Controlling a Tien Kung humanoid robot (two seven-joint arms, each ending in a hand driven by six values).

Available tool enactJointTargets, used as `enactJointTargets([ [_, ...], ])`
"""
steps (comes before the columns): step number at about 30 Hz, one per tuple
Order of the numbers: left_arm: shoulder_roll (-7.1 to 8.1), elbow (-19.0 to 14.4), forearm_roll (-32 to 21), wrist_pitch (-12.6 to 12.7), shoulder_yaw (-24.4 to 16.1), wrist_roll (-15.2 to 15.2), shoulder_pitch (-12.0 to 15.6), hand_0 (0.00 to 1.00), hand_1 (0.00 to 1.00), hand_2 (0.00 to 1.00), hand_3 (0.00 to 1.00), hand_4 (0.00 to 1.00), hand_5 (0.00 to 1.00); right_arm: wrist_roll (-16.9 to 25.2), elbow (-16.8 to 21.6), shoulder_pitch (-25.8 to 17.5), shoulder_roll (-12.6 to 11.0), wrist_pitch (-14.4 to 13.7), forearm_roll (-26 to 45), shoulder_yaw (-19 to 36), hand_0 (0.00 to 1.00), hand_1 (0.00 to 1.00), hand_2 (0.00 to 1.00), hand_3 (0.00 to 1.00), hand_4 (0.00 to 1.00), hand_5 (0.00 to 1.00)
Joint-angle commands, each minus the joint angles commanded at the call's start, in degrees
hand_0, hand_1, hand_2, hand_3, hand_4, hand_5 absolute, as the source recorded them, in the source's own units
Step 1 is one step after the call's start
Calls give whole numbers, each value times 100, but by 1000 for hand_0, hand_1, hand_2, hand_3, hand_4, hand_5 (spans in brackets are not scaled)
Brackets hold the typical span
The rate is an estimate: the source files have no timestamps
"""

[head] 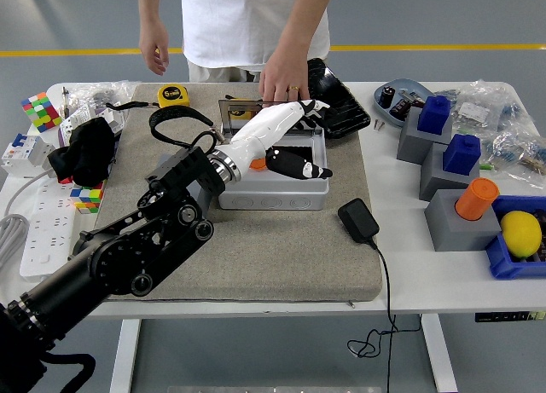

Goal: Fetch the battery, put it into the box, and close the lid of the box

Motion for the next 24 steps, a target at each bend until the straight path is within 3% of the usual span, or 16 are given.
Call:
enactJointTargets([
  [1, 81, -101, -9, -7, -77, 12, 93, 552, 629, 630, 700, 998, 294, 4, 0, -1, 0, -1, 6, 3, 641, 635, 668, 585, 998, 566],
  [14, 892, -755, 48, -10, -907, 68, 1133, 598, 669, 651, 701, 998, 334, 23, 0, 4, -19, -7, 11, 52, 642, 636, 668, 584, 998, 565],
  [20, 1096, -771, -58, -34, -932, 126, 1348, 585, 654, 643, 700, 998, 329, 21, 0, 5, -23, -8, -20, 89, 642, 635, 668, 585, 998, 565],
  [24, 1066, -712, -78, -43, -815, 143, 1323, 585, 654, 643, 700, 998, 329, 32, 0, 26, -21, -7, 13, 54, 642, 635, 668, 585, 998, 565],
])
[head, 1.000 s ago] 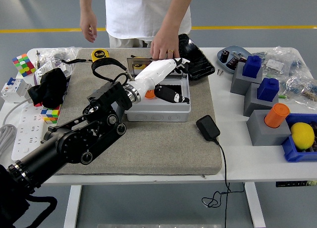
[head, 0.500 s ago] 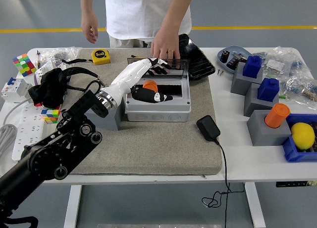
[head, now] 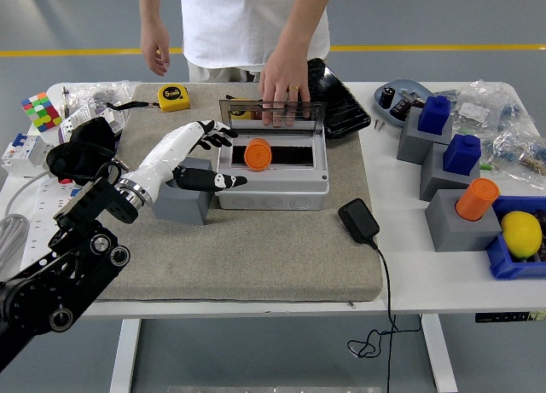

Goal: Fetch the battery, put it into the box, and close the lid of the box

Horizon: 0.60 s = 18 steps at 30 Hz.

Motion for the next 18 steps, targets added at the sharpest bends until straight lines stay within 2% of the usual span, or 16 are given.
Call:
enactJointTargets([
  [1, -16, 13, -10, 0, 28, 1, -12, 583, 654, 641, 699, 998, 306, 4, 0, 6, -1, 0, 16, -17, 642, 635, 668, 585, 998, 566],
  [10, -206, 123, -91, -7, 294, -8, -161, 572, 650, 641, 699, 998, 314, -5, 0, -8, -11, 4, -5, -26, 642, 635, 668, 585, 998, 565],
  [13, -350, 185, -121, -10, 391, -6, -230, 568, 646, 641, 698, 998, 319, -20, 0, -26, -9, 5, -32, -7, 641, 634, 668, 585, 998, 565],
  [17, -614, 361, -216, 1, 535, -43, -349, 568, 646, 641, 698, 998, 319, -17, 0, -34, -11, 5, -6, -32, 641, 634, 668, 585, 998, 565],
  [18, -733, 451, -297, 14, 573, -77, -421, 568, 646, 641, 698, 998, 319, -9, 0, -26, -12, 5, 23, -63, 641, 634, 668, 585, 998, 565],
])
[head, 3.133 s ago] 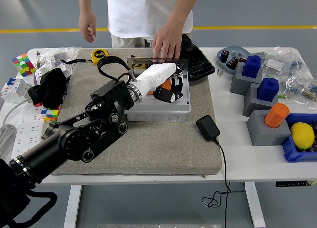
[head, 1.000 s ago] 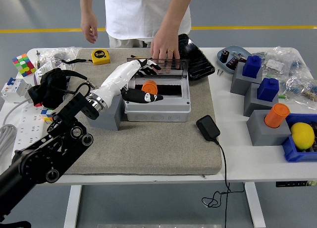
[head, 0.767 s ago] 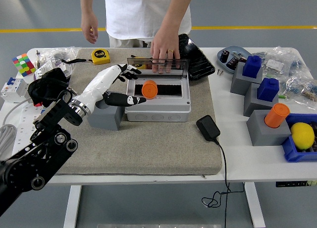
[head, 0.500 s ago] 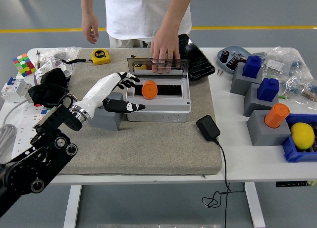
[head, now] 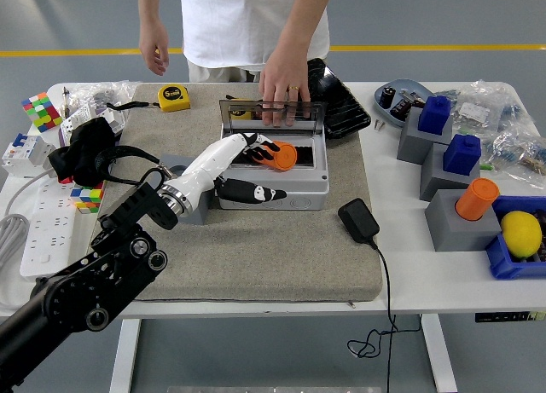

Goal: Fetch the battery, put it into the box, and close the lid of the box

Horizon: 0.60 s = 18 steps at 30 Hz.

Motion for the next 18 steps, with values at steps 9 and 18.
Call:
enactJointTargets([
  [9, -491, 458, -408, 82, 159, -251, -348, 552, 634, 642, 681, 998, 337, 6, 0, 7, 4, 3, 70, -73, 641, 635, 668, 586, 998, 566],
  [18, -491, 212, -120, 245, -117, -440, -536, 549, 636, 644, 678, 998, 336, -10, 0, -22, 7, 4, 4, -15, 640, 635, 668, 585, 998, 567],
])
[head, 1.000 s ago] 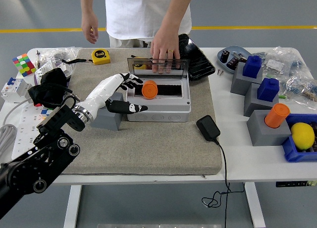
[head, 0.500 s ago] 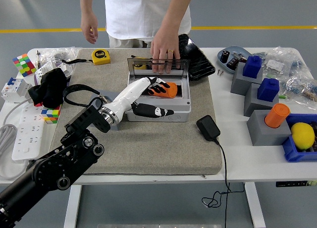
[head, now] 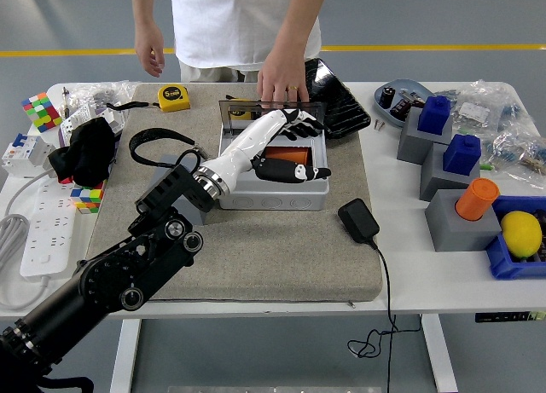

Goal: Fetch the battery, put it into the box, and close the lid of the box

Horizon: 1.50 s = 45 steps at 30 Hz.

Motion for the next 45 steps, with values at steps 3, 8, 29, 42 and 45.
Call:
enactJointTargets([
  [3, 0, 59, 270, 49, -178, -60, -104, 640, 708, 686, 726, 998, 341, 1, 0, 3, 4, 2, 5, -10, 640, 635, 668, 586, 998, 566],
  [8, 0, 278, 747, 32, -488, 5, -322, 787, 804, 769, 776, 998, 366, 14, 0, 33, -4, 4, 62, -84, 641, 635, 668, 585, 998, 566],
  [29, 5, 602, 1397, -486, -756, 778, -314, 787, 809, 764, 760, 998, 426, 19, 0, 7, 7, -6, 57, -29, 642, 635, 668, 586, 998, 566],
  [42, 216, -286, 1155, -777, -448, 1310, 77, 702, 750, 723, 738, 998, 415, 32, 0, -1, 10, -11, 49, 4, 641, 635, 668, 586, 998, 567],
  [45, 298, -430, 1072, -829, -358, 1408, 181, 677, 736, 716, 735, 998, 416, 29, 0, -3, 9, -11, 32, 7, 641, 635, 668, 586, 998, 567],
])
